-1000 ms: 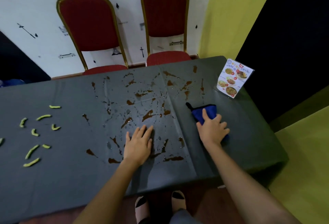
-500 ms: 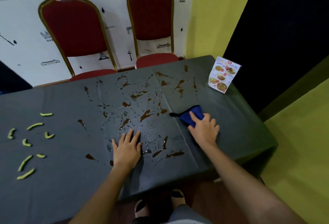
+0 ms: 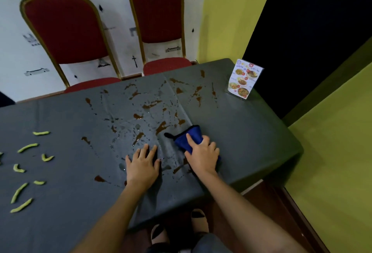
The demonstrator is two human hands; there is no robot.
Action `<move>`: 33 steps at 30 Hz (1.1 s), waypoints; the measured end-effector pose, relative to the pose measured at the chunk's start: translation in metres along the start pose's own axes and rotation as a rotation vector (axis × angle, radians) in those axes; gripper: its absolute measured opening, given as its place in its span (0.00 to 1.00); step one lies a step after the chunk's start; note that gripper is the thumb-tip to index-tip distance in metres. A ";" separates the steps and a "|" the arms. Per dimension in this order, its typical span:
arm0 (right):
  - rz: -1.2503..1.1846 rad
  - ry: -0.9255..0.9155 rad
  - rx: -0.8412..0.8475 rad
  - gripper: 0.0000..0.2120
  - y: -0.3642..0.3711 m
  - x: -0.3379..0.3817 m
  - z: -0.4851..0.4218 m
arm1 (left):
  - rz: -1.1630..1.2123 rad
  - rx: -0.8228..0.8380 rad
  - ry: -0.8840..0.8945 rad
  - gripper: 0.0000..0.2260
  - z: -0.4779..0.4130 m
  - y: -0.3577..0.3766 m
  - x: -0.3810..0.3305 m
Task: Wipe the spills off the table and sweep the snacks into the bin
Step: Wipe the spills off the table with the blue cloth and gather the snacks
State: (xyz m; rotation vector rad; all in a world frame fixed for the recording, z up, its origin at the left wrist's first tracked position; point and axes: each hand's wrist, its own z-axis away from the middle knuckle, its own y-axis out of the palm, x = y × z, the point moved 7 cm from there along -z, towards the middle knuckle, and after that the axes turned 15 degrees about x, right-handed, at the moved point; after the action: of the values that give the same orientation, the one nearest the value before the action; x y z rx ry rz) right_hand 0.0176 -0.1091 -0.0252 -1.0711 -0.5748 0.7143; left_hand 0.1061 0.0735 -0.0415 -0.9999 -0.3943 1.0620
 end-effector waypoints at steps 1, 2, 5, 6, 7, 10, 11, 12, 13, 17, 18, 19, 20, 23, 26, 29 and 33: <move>0.013 -0.014 -0.009 0.30 -0.003 -0.005 0.000 | -0.004 -0.006 0.000 0.25 0.000 0.000 0.000; 0.027 -0.017 -0.025 0.29 -0.006 -0.014 0.000 | -0.005 -0.009 0.002 0.25 0.000 0.000 0.000; 0.025 0.064 -0.080 0.29 -0.016 -0.056 -0.006 | -0.012 -0.004 0.012 0.25 -0.001 0.000 -0.001; 0.012 0.112 -0.090 0.29 -0.018 -0.072 -0.009 | -0.017 0.000 0.016 0.25 -0.001 0.000 0.000; -0.008 0.161 -0.090 0.29 -0.020 -0.087 -0.012 | -0.021 0.008 0.020 0.25 -0.001 -0.001 0.000; -0.092 0.309 -0.065 0.29 -0.022 -0.112 -0.018 | -0.044 0.057 0.021 0.27 -0.004 -0.002 0.001; -0.117 0.354 -0.063 0.29 -0.021 -0.111 -0.018 | -0.052 0.071 0.019 0.27 -0.005 -0.003 0.001; -0.138 0.386 -0.066 0.29 -0.020 -0.106 -0.016 | -0.059 0.081 0.017 0.27 -0.005 -0.003 0.000; -0.147 0.399 -0.071 0.29 -0.019 -0.097 -0.013 | -0.065 0.083 0.018 0.28 -0.004 -0.003 -0.001; -0.067 0.259 -0.088 0.30 -0.002 -0.040 0.009 | -0.082 0.074 0.022 0.28 -0.003 -0.001 -0.001; -0.062 0.206 -0.075 0.31 0.004 -0.025 0.014 | -0.082 0.067 0.027 0.28 -0.003 -0.001 -0.001; -0.053 0.155 -0.059 0.31 0.010 -0.013 0.019 | -0.077 0.060 0.033 0.28 -0.002 -0.001 -0.001; -0.038 0.109 -0.041 0.31 0.015 -0.002 0.022 | -0.067 0.053 0.037 0.28 -0.002 -0.001 -0.001; -0.013 0.006 -0.003 0.30 0.016 0.006 0.024 | -0.043 0.021 0.040 0.27 0.001 -0.001 -0.002; 0.011 -0.007 -0.032 0.30 0.007 -0.019 0.019 | -0.038 0.010 0.039 0.26 0.003 0.000 -0.002; 0.010 0.114 -0.082 0.29 -0.005 -0.065 0.010 | -0.036 0.017 0.034 0.26 0.003 0.002 0.000; -0.096 0.333 -0.089 0.29 -0.013 -0.106 0.003 | 0.024 0.010 0.075 0.25 0.004 0.001 0.006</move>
State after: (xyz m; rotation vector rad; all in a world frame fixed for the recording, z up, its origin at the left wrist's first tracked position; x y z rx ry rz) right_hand -0.0498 -0.1916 -0.0209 -1.2065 -0.3706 0.4167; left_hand 0.1057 0.0810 -0.0409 -1.0349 -0.3162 1.0439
